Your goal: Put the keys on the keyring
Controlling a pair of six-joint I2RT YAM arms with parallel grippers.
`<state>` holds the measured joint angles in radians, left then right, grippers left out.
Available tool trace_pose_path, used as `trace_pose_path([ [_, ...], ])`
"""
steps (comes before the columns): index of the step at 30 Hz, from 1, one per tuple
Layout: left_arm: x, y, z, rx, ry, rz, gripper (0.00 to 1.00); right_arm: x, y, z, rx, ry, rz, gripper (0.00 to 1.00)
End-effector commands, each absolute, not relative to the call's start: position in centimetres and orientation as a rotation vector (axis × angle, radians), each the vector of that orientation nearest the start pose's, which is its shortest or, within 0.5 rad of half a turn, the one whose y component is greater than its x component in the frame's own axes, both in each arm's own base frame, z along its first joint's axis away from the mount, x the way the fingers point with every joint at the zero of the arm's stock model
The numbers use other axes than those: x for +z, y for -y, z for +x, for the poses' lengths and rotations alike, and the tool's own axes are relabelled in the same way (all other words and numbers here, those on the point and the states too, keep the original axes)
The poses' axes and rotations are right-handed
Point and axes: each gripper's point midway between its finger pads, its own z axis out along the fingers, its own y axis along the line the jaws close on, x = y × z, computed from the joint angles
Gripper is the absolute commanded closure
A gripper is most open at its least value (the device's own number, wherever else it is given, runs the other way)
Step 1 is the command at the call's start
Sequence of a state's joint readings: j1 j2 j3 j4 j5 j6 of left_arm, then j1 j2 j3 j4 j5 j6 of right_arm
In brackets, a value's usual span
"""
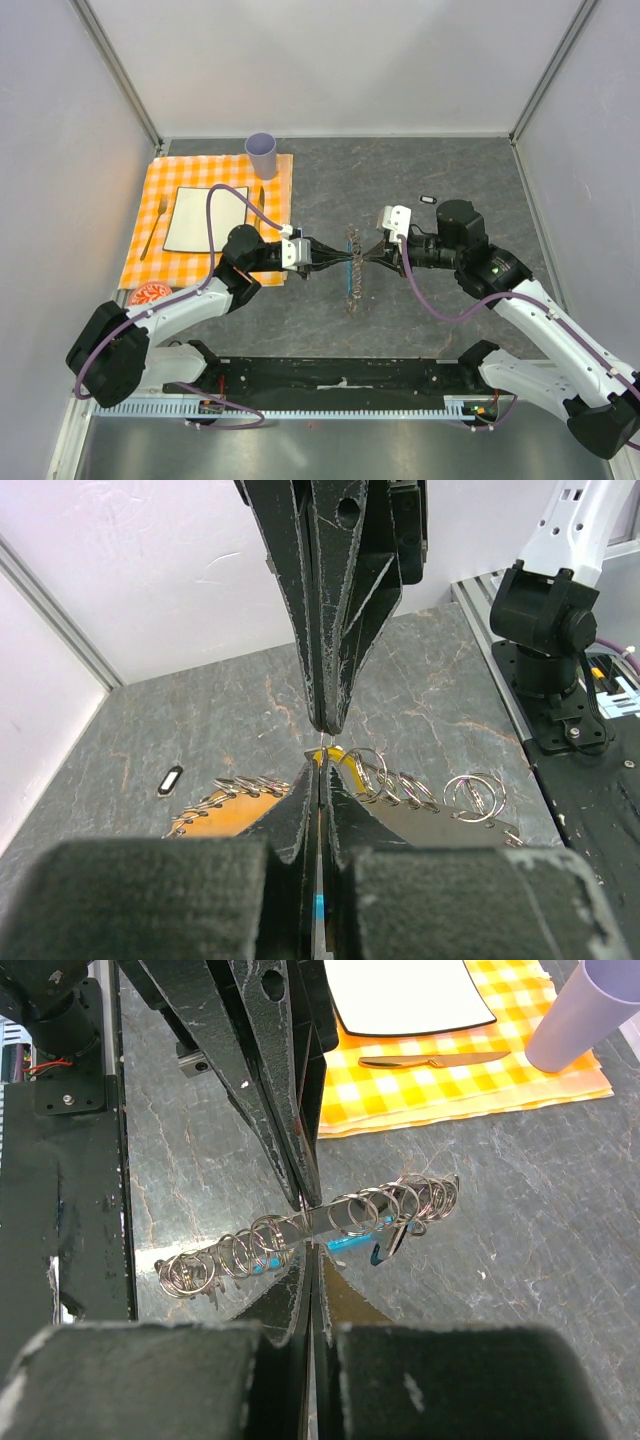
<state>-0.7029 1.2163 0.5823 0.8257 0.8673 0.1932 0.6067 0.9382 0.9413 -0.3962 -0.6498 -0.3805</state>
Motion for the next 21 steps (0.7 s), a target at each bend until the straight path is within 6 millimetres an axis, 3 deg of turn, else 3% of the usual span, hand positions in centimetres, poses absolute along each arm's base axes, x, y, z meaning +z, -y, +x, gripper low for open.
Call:
trace_pose_path([
  [1,28.65,33.09,18.50,-0.973,-0.742,1.245,0.98,28.52,-25.47,19.55,0.787,-1.412,-1.272,1.00],
  [21,28.06,33.10,19.13,-0.946,-0.770,1.241,0.98,28.98,-25.37,19.20,0.793,-1.392,-1.275,1.00],
])
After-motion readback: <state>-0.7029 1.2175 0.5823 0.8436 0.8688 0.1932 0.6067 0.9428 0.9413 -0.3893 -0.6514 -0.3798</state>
